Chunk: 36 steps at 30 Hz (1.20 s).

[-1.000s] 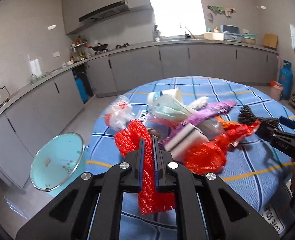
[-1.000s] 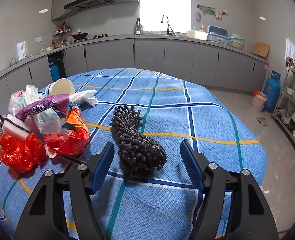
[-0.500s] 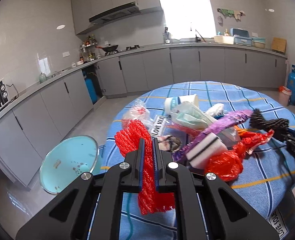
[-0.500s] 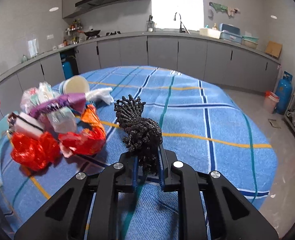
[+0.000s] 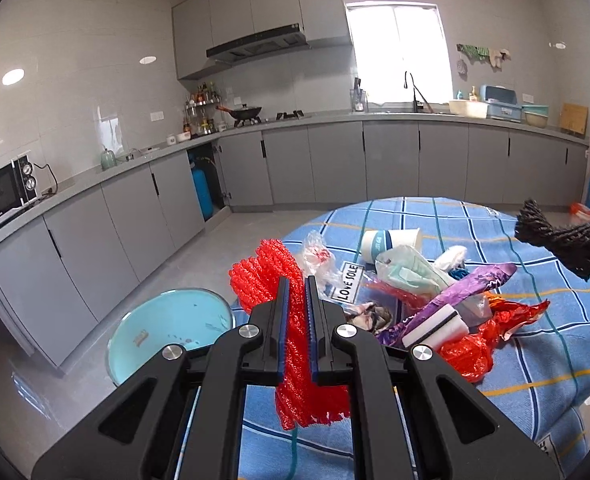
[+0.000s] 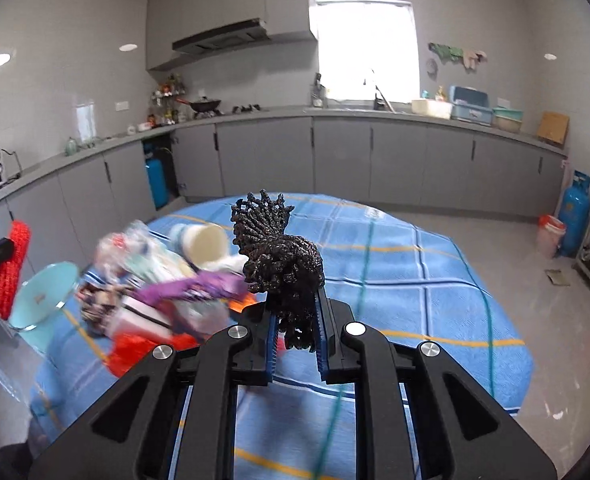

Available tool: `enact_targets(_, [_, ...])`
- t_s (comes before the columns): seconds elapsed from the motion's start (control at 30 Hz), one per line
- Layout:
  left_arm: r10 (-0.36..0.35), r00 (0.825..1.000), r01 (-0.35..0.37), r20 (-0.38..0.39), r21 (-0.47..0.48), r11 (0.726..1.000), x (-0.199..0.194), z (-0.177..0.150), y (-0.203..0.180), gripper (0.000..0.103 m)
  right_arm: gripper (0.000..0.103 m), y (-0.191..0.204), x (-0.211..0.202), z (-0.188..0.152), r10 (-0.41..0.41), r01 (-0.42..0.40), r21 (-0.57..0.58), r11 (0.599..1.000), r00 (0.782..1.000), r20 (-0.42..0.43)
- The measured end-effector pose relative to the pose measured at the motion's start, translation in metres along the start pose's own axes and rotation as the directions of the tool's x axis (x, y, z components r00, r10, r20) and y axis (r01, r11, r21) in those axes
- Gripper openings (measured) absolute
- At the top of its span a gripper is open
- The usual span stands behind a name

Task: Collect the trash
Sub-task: 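Lift both held nets and carry them over the light-blue bucket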

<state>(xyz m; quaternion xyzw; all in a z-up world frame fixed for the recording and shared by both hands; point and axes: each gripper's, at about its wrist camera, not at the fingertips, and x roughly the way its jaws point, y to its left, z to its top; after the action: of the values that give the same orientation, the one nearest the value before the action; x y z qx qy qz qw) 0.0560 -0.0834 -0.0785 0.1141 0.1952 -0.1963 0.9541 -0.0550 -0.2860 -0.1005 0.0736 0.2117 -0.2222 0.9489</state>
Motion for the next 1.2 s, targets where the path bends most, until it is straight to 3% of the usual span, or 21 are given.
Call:
enact_targets(0.33, [0.071,0.997,-0.071,0.022,0.005,0.997,-0.011,0.004,0.020,0.008,0.016,0.036,-0.001,0.015,0.078,-0.078,-0.023,0.997,0.997,0.021])
enact_targets(1.2, [0.177,0.984,-0.178,-0.029,-0.040,0.983,0.012,-0.004,0.083,0.008,0.016,0.115,0.023,0.035,0.200,-0.197,-0.102,0.975,0.980,0.018])
